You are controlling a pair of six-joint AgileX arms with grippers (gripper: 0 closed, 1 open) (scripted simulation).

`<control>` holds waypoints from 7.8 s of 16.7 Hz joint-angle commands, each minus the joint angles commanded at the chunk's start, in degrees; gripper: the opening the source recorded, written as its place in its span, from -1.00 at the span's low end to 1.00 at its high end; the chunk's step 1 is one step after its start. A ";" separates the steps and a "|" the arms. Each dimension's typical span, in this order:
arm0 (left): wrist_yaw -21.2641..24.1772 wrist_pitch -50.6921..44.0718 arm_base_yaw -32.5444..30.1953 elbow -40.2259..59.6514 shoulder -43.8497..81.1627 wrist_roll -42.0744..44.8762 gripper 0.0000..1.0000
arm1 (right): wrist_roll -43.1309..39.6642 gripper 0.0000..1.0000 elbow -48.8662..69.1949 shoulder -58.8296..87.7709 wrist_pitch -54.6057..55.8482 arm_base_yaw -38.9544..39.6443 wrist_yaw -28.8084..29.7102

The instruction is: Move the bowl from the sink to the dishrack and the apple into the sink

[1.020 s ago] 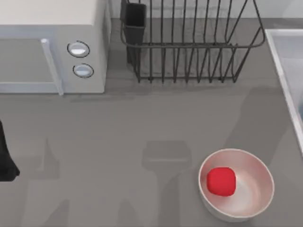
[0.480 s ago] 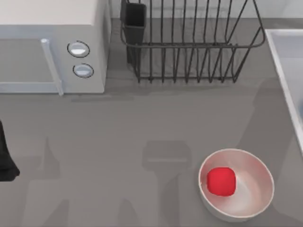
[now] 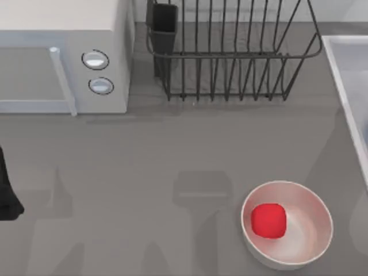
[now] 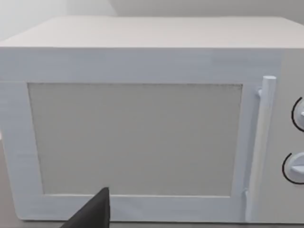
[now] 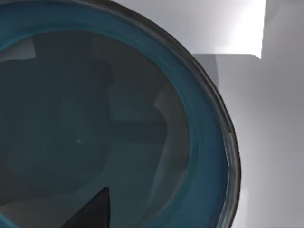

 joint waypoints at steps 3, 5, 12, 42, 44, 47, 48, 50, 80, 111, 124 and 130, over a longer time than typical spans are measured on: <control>0.00 0.00 0.00 0.00 0.00 0.00 1.00 | 0.10 1.00 -2.67 3.02 5.71 0.08 0.05; 0.00 0.00 0.00 0.00 0.00 0.00 1.00 | 0.12 1.00 -3.20 3.75 6.73 0.09 0.06; 0.00 0.00 0.00 0.00 0.00 0.00 1.00 | 0.12 0.40 -3.20 3.75 6.73 0.09 0.06; 0.00 0.00 0.00 0.00 0.00 0.00 1.00 | -11.98 -1.00 -19.93 -30.35 -11.10 -11.62 -1.28; 0.00 0.00 0.00 0.00 0.00 0.00 1.00 | -15.19 -1.00 -24.50 -39.84 -15.91 -14.70 -1.55; 0.00 0.00 0.00 0.00 0.00 0.00 1.00 | -19.70 -1.00 -30.66 -52.49 -22.41 -19.02 -1.98; 0.00 0.00 0.00 0.00 0.00 0.00 1.00 | -21.02 -1.00 -32.35 -55.93 -24.23 -20.29 -2.14; 0.00 0.00 0.00 0.00 0.00 0.00 1.00 | -23.15 -1.00 -34.92 -60.99 -27.06 -22.34 -2.43; 0.00 0.00 0.00 0.00 0.00 0.00 1.00 | 18.74 -1.00 -35.34 -55.04 53.59 61.56 43.29; 0.00 0.00 0.00 0.00 0.00 0.00 1.00 | 21.30 -0.85 -53.49 -34.21 103.05 57.99 39.61; 0.00 0.00 0.00 0.00 0.00 0.00 1.00 | 21.30 1.00 -53.49 -34.21 103.05 57.99 39.61; 0.00 0.00 0.00 0.00 0.00 0.00 1.00 | 21.30 1.00 -53.49 -34.21 103.05 57.99 39.61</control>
